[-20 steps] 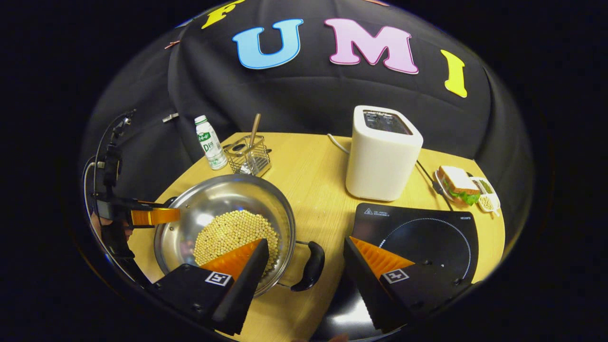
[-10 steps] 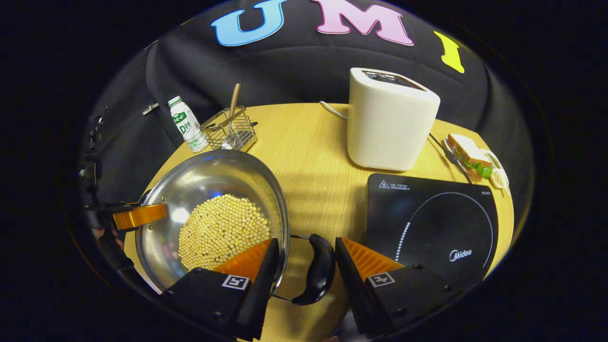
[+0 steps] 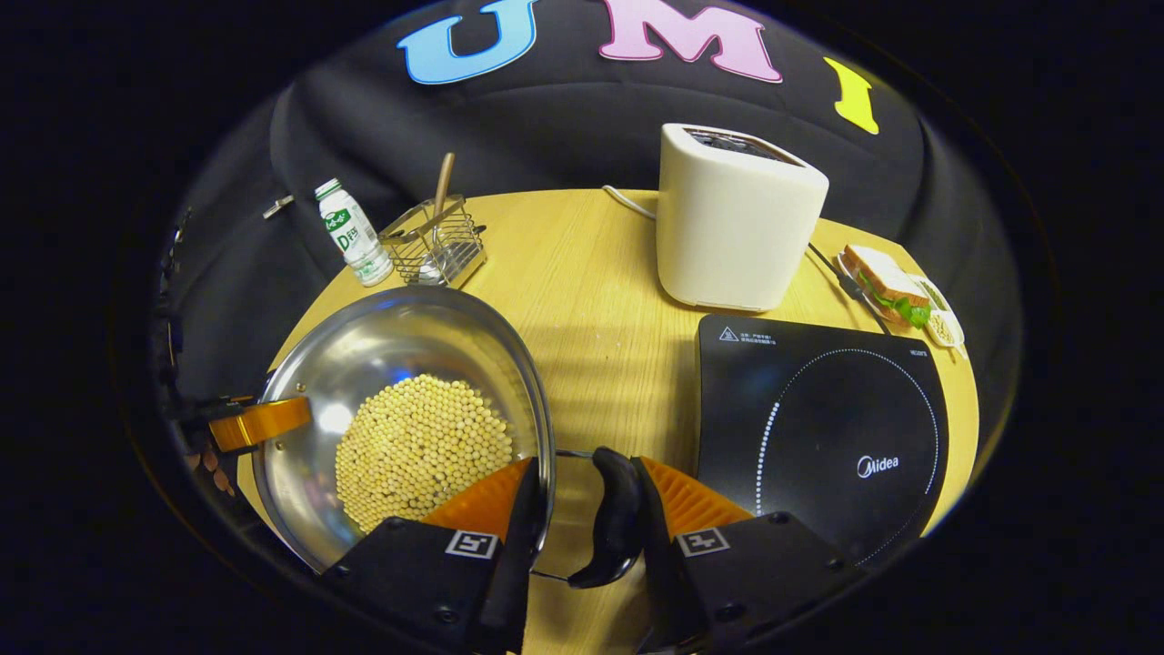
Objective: First push the handle of the pot to place it horizontally, then grasp the pot with both hands and set it on the induction cooktop.
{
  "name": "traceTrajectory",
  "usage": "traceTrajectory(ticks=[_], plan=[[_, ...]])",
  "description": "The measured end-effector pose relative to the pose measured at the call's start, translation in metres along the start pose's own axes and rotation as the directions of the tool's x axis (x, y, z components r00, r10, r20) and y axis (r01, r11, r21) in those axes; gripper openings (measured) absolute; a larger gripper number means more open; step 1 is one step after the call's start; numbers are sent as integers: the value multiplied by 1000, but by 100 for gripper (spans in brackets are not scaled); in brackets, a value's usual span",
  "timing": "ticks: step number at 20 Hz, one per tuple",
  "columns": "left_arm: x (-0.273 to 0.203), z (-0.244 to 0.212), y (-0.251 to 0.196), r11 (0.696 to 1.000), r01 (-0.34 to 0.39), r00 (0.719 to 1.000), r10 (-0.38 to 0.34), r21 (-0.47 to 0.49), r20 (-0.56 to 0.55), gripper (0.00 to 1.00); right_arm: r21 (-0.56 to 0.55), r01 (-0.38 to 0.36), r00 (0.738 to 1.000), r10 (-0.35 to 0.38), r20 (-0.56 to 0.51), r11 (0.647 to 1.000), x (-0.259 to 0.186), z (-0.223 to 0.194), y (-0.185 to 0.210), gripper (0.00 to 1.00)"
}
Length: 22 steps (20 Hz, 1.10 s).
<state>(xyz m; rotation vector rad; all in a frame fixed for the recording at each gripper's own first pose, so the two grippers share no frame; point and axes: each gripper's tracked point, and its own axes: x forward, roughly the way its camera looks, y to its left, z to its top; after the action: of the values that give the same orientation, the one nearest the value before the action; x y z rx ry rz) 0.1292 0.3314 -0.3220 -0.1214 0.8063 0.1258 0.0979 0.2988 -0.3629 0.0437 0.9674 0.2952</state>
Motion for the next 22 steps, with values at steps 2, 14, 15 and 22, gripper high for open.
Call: traceTrajectory(ticks=[2, 14, 15, 22], plan=[[-16, 1, -4, 1000, -11, 1000, 11, 10, 11, 60, -4, -14, 1000, 14, 6, 1000, -14, 5, 0, 60], [-76, 16, -114, 996, 34, 999, -36, 86, 20, 60, 49, 13, 999, -15, 32, 999, -95, 17, -97, 56], [-77, 17, -127, 994, 45, 999, -48, 96, 21, 60, 54, 20, 999, -22, 38, 998, -99, 19, -108, 56], [-71, 28, -217, 983, 101, 994, -107, 156, 27, 59, 91, 63, 997, -67, 44, 994, -122, 28, -195, 51]])
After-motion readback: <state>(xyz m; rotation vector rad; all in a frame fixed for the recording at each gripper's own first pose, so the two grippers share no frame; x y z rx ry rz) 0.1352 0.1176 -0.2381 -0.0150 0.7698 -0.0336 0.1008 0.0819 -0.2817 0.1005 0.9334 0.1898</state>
